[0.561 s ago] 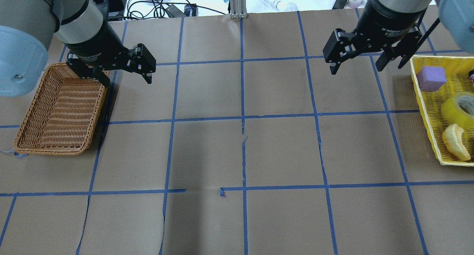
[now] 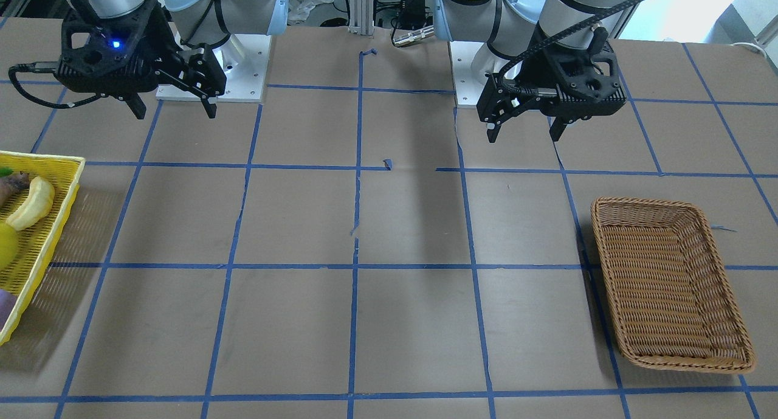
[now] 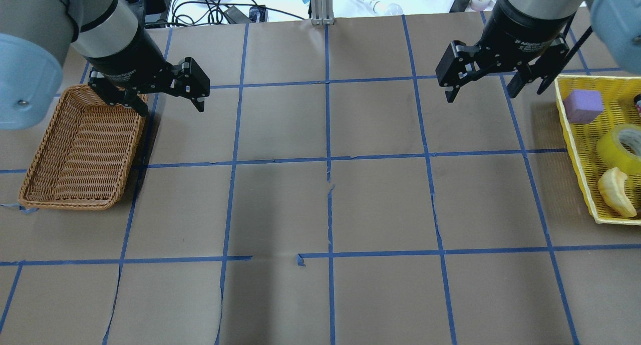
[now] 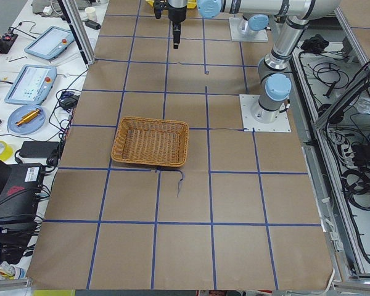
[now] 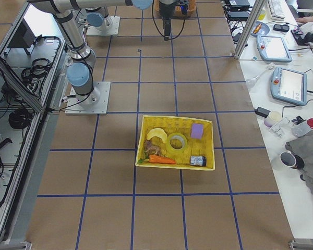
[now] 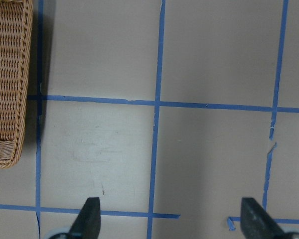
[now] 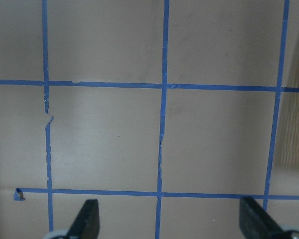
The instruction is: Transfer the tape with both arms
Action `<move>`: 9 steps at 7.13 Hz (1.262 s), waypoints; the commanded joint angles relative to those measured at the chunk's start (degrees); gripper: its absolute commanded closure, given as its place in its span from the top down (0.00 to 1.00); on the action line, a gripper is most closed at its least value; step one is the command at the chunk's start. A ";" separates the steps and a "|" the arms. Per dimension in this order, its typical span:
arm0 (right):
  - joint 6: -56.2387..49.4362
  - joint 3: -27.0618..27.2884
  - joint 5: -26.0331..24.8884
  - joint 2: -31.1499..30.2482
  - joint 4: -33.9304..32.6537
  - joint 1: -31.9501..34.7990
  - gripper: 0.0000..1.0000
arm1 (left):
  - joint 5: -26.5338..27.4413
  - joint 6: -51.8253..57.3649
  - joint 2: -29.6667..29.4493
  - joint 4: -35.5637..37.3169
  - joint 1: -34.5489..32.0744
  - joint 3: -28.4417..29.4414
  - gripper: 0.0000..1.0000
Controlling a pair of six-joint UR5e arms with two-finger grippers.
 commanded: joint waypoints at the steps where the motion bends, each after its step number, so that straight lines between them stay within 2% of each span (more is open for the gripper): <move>1: 0.01 0.04 -0.03 0.06 0.02 -0.06 1.00 | 0.14 0.00 0.09 0.00 -0.07 -0.06 1.00; 9: 0.01 0.30 0.67 0.50 -0.59 -0.06 1.00 | 0.49 0.00 0.62 -0.09 0.01 -0.32 1.00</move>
